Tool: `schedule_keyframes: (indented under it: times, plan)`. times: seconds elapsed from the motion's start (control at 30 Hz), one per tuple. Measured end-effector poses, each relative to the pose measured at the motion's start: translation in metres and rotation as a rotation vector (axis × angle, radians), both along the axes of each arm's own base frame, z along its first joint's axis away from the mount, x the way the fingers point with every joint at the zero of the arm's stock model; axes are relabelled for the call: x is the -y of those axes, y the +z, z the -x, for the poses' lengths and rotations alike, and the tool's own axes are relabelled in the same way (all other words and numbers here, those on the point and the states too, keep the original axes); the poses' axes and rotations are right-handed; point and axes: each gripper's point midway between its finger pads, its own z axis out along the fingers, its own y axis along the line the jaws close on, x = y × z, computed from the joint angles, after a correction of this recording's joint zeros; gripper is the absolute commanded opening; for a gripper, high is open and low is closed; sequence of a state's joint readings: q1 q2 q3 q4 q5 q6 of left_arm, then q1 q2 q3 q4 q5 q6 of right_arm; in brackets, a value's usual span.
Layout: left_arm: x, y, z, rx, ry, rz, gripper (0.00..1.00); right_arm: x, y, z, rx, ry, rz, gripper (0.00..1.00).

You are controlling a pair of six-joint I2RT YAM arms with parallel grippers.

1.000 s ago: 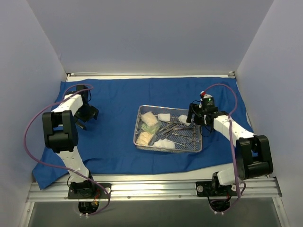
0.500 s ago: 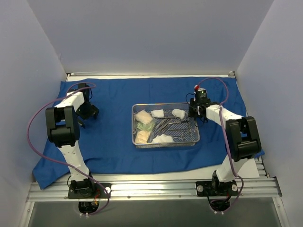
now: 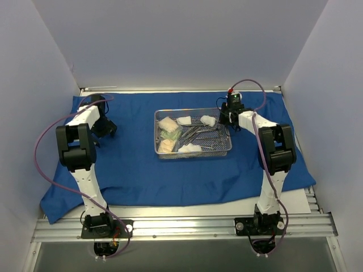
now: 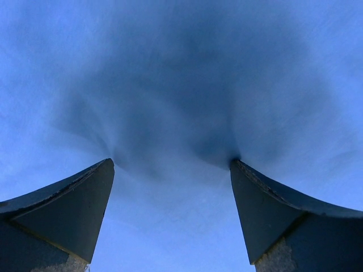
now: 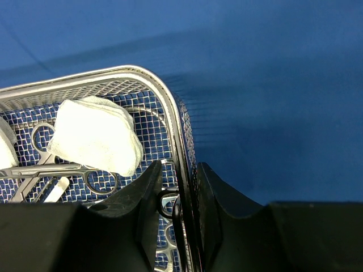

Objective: Open and lay out the surgical kit
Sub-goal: Move the container from the surgical kit, then smooth out the surgical kit at the center of the board.

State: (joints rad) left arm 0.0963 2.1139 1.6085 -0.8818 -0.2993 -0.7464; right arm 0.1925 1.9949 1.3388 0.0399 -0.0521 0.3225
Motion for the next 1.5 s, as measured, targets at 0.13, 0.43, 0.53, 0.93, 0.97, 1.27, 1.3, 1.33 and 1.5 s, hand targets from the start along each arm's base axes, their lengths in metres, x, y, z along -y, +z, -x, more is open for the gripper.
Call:
schedule_keyframes:
  times: [0.13, 0.43, 0.53, 0.93, 0.97, 1.27, 1.3, 1.33, 1.5]
  plan:
    - [-0.004, 0.000, -0.016, 0.013, -0.003, -0.006, 0.94, -0.006, 0.001, -0.016, 0.013, 0.012, 0.003, 0.00]
    - [-0.009, 0.001, -0.035, 0.028, -0.011, -0.013, 0.94, -0.012, 0.004, -0.034, 0.019, 0.008, -0.019, 0.59]
    - [-0.009, 0.001, -0.035, 0.029, -0.010, -0.013, 0.94, -0.011, 0.011, -0.035, 0.029, -0.002, -0.035, 0.78]
    - [-0.011, 0.001, -0.024, 0.047, 0.001, -0.020, 0.94, 0.139, 0.086, 0.058, 0.085, -0.394, 0.033, 1.00]
    - [-0.011, 0.001, -0.023, 0.047, 0.001, -0.020, 0.94, 0.154, 0.078, 0.069, 0.059, -0.437, 0.051, 1.00]
    - [-0.011, 0.001, -0.023, 0.049, 0.004, -0.017, 0.94, 0.157, -0.019, 0.136, -0.235, -0.508, 0.102, 1.00]
    - [-0.011, 0.001, -0.023, 0.050, 0.005, -0.017, 0.94, 0.154, -0.025, 0.143, -0.253, -0.512, 0.100, 1.00]
    - [-0.011, 0.001, -0.023, 0.051, 0.008, -0.017, 0.94, 0.153, -0.030, 0.149, -0.264, -0.516, 0.098, 1.00]
    - [-0.011, 0.000, -0.022, 0.064, 0.022, -0.014, 0.94, 0.148, -0.032, 0.177, -0.252, -0.565, 0.062, 1.00]
